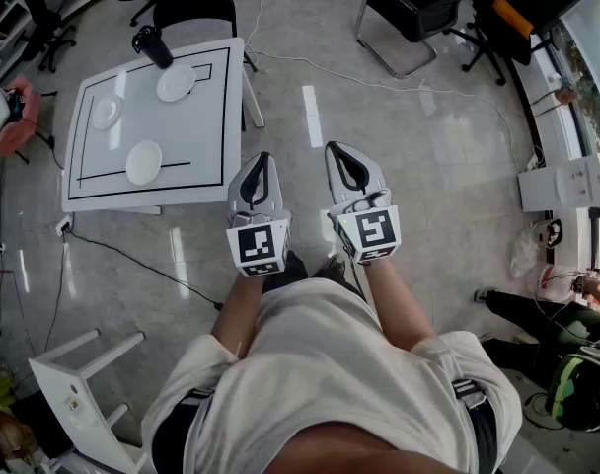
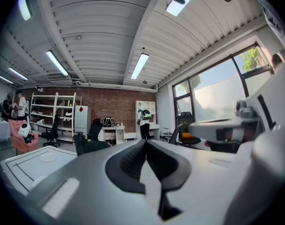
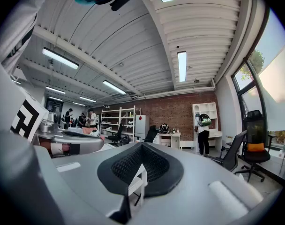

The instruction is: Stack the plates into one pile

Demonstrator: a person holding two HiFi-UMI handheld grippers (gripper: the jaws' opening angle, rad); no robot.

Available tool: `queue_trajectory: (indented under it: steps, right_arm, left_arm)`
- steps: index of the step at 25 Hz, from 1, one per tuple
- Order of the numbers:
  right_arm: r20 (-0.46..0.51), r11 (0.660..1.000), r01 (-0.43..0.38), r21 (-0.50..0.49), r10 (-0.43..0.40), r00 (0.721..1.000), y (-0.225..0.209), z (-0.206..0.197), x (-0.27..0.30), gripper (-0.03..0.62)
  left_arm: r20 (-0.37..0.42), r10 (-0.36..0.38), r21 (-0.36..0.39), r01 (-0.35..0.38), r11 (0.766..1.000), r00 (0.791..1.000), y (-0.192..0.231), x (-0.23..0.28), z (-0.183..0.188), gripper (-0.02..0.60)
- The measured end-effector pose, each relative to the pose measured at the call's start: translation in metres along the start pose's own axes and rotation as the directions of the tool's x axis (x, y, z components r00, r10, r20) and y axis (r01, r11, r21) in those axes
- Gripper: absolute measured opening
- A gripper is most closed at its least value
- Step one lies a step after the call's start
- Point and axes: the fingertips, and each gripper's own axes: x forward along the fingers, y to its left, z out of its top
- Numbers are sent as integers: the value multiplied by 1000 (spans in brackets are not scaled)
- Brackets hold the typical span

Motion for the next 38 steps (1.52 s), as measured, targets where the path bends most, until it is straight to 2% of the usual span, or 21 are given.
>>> queue_trajectory:
  steps: [5,12,15,19,23,26,30,35,38]
  right_arm:
    - [-5,1000,-18,7,18,1000,33,-1,46,-2]
    - [0,999,-46,-18,46,999,82,12,109,-1]
    - [4,996,-92,-14,92,996,103,16,127,0]
    - [-60,983,-182,-38,180,982,132,6,146,0]
    - [-83,969,-240,-58,235,969,153,-2,173,0]
    - [-107,953,-296,-65,288,952,163,-8,195,0]
    - [-117,916,-394,-74,384,916,169,-7,227,0]
    - [-105,877,-476,-60,469,877,157,-4,264,1]
    - [-115,851,-523,-50,515,849,149,-11,284,1]
  left_arm:
    - [-6,-7,-11,7,1000,1000,49,7,-5,2]
    - [-11,30,-36,-31,999,999,133,16,-5,2]
    - [-17,36,-44,-37,998,999,154,19,-7,2]
    - [-33,58,-81,-60,995,998,173,17,-18,2]
    - [-50,93,-92,-97,991,994,196,20,-33,2]
    - [-77,132,-101,-140,985,988,212,25,-40,2]
    - [-115,222,-104,-234,967,968,233,39,-44,2]
    - [-144,299,-79,-312,947,943,244,64,-44,2]
    - [-163,336,-100,-355,930,928,250,83,-50,2]
